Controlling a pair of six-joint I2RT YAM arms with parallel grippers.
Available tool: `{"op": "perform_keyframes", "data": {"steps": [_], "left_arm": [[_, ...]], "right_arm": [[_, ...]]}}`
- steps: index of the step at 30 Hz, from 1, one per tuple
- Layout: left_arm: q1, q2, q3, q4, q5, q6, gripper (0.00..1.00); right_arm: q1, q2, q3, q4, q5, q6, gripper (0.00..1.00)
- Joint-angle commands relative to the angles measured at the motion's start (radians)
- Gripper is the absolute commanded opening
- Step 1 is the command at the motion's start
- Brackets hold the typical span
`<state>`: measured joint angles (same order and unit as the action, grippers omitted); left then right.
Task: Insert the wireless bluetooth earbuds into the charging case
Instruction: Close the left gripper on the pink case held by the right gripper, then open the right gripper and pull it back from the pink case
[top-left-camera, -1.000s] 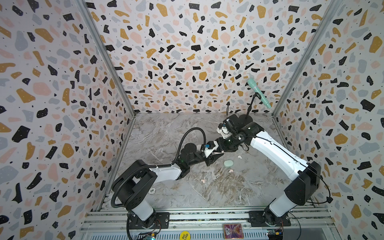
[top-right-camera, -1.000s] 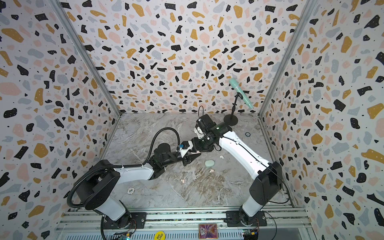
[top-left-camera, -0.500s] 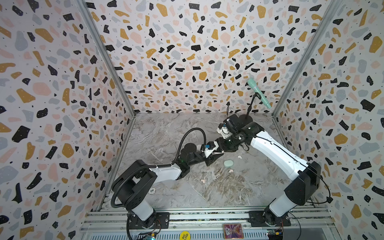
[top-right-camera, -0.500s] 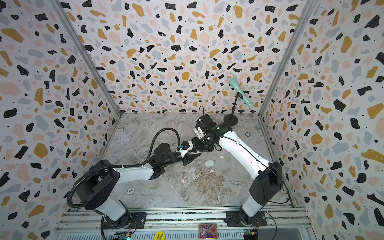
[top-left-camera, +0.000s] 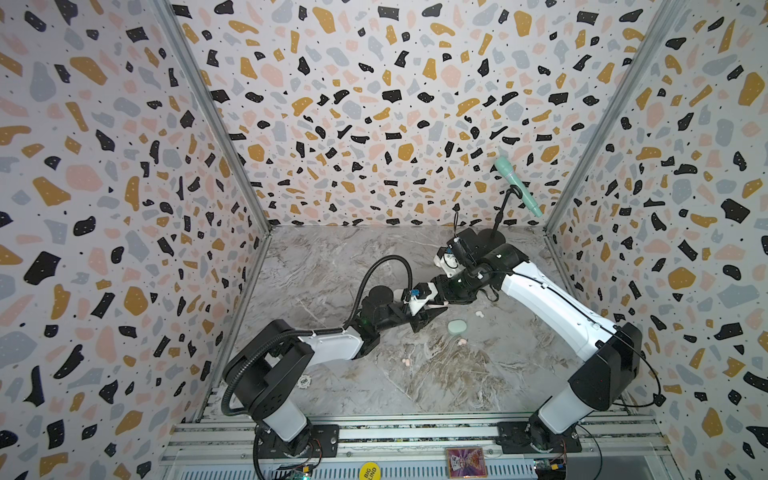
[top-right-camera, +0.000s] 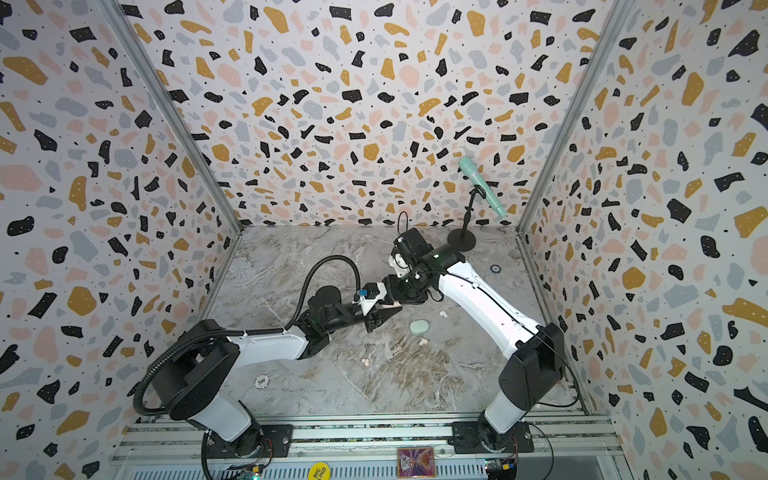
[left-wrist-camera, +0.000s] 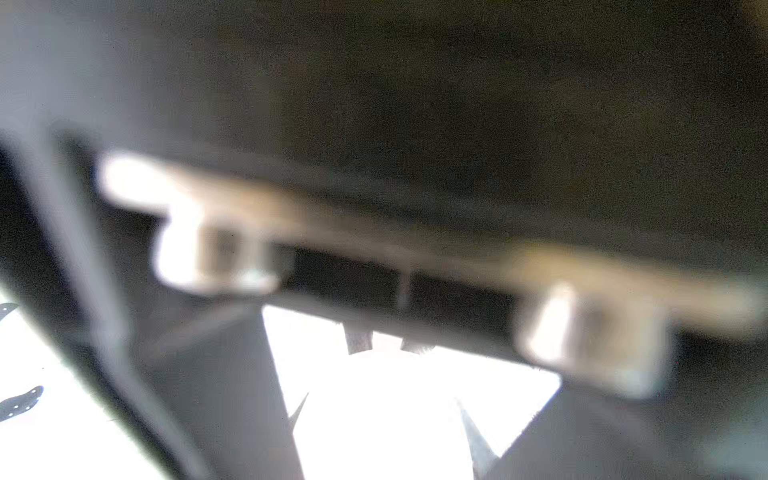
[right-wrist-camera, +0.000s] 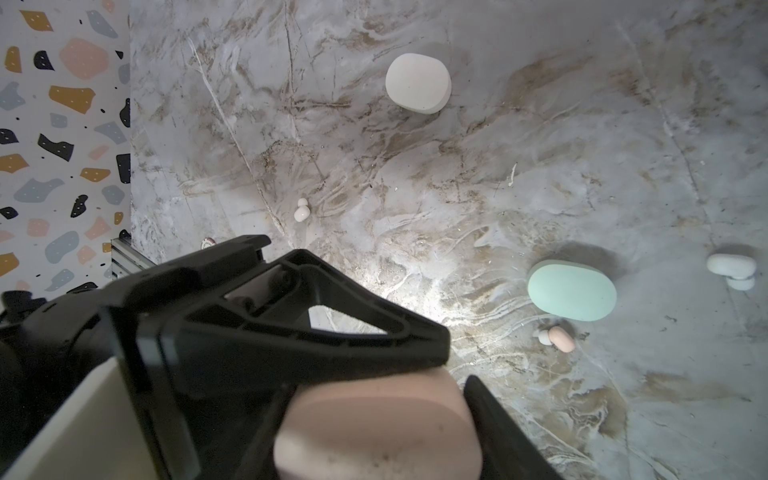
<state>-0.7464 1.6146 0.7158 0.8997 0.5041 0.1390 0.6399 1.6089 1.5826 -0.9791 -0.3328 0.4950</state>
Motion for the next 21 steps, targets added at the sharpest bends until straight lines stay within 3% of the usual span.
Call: {"op": "perform_keyframes", "data": {"steps": [1,12,21], "left_arm": [[-0.010,-0.012,0.015,-0.038,0.031,0.030,0.26],[-0.010,-0.016,0.005,-0.039,0.034,0.020,0.22],[-0.011,-0.040,-0.038,-0.023,0.027,-0.018,0.21]], "right_arm": [[-0.001,-0.042,0.046,0.043,-0.032,0.025,0.65],[-0.026,-0.082,0.038,0.023,-0.021,0.025,0.83],[-0.074,-0.167,0.004,-0.002,-0.033,0.025,0.91]]}}
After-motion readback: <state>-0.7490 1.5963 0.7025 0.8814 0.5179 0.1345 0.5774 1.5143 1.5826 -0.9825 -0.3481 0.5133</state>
